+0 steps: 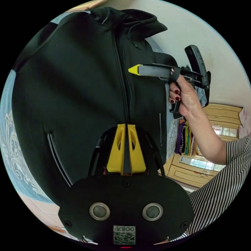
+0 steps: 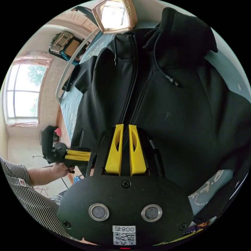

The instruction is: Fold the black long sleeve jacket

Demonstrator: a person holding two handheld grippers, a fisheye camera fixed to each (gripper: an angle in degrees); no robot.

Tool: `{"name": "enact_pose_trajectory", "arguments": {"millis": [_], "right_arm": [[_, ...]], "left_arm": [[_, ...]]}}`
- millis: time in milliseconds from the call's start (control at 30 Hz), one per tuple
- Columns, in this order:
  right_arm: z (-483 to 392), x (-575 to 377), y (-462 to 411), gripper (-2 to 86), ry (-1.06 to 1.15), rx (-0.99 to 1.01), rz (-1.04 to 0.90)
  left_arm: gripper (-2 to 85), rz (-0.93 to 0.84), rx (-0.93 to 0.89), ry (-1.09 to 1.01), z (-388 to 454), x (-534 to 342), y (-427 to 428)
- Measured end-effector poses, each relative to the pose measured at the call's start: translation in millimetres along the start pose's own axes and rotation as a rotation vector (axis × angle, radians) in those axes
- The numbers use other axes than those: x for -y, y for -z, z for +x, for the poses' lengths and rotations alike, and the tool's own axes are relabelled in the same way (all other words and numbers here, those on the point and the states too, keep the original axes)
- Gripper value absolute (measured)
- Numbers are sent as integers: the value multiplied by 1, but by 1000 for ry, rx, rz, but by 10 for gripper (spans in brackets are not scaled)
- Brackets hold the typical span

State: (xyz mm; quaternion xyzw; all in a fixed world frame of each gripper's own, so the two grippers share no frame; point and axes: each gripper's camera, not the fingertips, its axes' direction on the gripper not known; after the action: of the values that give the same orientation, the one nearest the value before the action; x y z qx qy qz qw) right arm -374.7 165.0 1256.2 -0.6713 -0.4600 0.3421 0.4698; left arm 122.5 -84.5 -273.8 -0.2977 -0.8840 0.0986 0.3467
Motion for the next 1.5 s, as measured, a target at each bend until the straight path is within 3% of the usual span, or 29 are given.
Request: {"name": "enact_pose_trajectory", "arguments": {"millis": [233,433,767,900,1200,1500], "right_arm": [[4,77,23,72,11,-50,187],[10,126,8,67,9,-91,150],[6,127,8,13,52,-6,146],[9,110,37,5,56,-36,233],[11,117,1,1,29,-173,163],[13,114,1,-2,32,-135,167]], "left_arm": [[66,4,52,-4,34,-53,-9],[43,-96,170,-9,50,-94,-46],[5,-103,115,-33,61,-116,-44],[3,-77,92,-74,70,-125,-39],[6,-106,27,-7,52,-134,-64],[18,-63,29,7,61,-155,-54]]}}
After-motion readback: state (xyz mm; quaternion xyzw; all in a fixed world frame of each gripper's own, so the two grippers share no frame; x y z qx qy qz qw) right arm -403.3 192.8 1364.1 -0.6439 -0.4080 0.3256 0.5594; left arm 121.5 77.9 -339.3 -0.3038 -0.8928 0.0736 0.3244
